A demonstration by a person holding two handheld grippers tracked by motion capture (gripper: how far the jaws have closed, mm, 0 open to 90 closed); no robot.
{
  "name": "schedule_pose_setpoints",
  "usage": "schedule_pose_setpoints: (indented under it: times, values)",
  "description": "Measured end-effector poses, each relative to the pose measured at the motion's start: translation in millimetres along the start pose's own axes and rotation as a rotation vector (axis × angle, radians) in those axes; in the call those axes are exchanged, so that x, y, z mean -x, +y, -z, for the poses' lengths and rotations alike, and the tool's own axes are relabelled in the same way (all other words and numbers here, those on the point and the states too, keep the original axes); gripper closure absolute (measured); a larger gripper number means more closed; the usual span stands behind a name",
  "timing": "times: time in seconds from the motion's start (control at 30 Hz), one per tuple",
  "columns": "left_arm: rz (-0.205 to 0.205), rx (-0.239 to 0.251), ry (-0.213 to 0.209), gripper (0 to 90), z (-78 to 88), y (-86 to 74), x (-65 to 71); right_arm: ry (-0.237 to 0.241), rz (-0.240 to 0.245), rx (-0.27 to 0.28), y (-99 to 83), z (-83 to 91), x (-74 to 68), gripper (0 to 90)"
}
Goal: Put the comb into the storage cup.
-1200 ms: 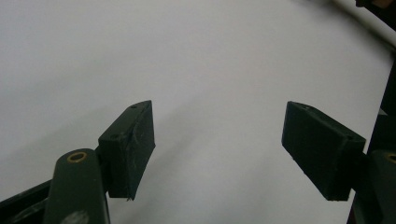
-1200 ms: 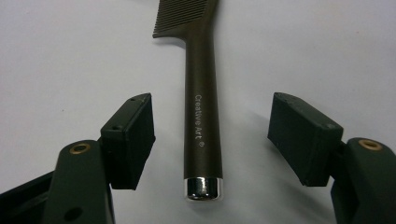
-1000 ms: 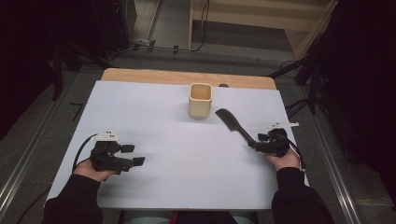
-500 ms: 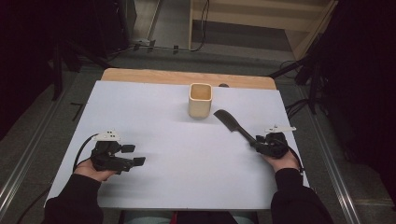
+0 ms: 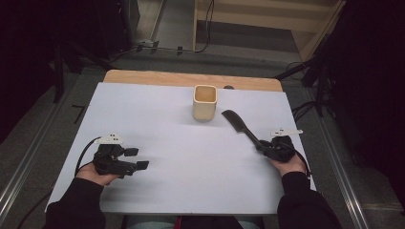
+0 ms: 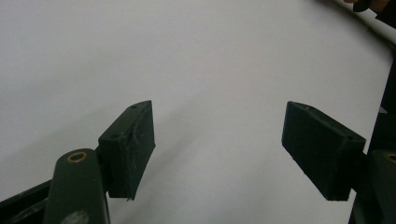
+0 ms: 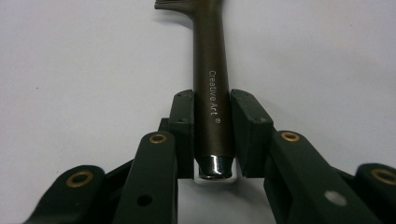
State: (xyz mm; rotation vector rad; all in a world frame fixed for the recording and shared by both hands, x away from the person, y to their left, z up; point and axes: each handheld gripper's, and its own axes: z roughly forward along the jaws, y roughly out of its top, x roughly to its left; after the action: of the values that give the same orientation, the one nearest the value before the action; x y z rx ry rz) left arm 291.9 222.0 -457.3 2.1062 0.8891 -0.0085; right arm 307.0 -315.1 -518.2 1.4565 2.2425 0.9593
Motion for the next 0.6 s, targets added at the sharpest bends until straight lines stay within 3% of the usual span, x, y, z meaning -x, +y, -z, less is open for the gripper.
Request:
schedule_pose_setpoints:
  times: [0.17, 0.6]
  values:
    - [-0.001, -0.001, -0.001, 26.4, 0.0, 0.0, -0.2, 0.01, -0.007, 0.001, 0.4, 0.0, 1.0, 70.0]
    - [-0.003, 0.0, 0.001, 26.4, 0.1, 0.2, 0.4, 0.065, -0.097, -0.033, 5.2, 1.8, 5.4, 70.2]
